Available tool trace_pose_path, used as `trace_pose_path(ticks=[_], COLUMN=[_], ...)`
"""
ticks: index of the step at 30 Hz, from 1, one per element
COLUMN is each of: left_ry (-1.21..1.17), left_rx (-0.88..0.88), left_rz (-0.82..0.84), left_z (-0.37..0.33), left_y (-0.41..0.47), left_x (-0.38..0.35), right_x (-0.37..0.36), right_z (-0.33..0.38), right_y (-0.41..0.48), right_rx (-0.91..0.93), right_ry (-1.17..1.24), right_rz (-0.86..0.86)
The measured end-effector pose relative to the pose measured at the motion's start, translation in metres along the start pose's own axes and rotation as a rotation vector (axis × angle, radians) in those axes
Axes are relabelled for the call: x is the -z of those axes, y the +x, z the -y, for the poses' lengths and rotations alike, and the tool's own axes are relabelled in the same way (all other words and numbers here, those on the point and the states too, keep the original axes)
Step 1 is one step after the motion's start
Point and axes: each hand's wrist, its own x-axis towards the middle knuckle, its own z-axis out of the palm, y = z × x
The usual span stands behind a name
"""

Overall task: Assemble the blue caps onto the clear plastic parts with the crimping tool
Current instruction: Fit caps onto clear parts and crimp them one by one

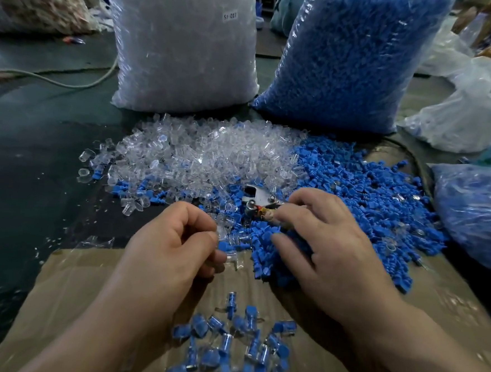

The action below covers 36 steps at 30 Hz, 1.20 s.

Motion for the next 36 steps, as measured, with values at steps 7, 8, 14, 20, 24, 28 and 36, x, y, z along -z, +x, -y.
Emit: trace_pose_path(ticks=[7,8,14,20,24,28,36], left_ry=[0.000,-0.009,-0.021,0.041,-0.016,0.039,0.000], left_rx=[-0.063,-0.069,-0.118,-0.128,-0.001,-0.072,-0.127], left_rz=[0.197,0.232,0.322,0.299,0.179,0.191,0.064], left_z=[-0.001,-0.001,0.001,-0.001,0.002,0.004,0.006], left_y=[-0.008,-0.010,-0.018,-0.019,-0.011,-0.009,-0.005], left_x=[-0.004,-0.006,-0.019,-0.022,-0.015,-0.012,-0.011], right_x=[0.014,0.012,0.006,0.017,0.015,-0.003,-0.018], right_z=[0.011,0.016,0.036,0.033,0.026,0.036,0.027], right_y=[-0.049,-0.054,-0.058,-0.048,-0.032,-0.010,0.009], right_rx=[0.014,0.010,0.101,-0.022,-0.077,-0.020,-0.010], right_ry=[0.087,0.107,0.015,0.041,-0.158,-0.243,-0.157], right_rz=[-0.009,0.030,0.206,0.290,0.295,0.307,0.260])
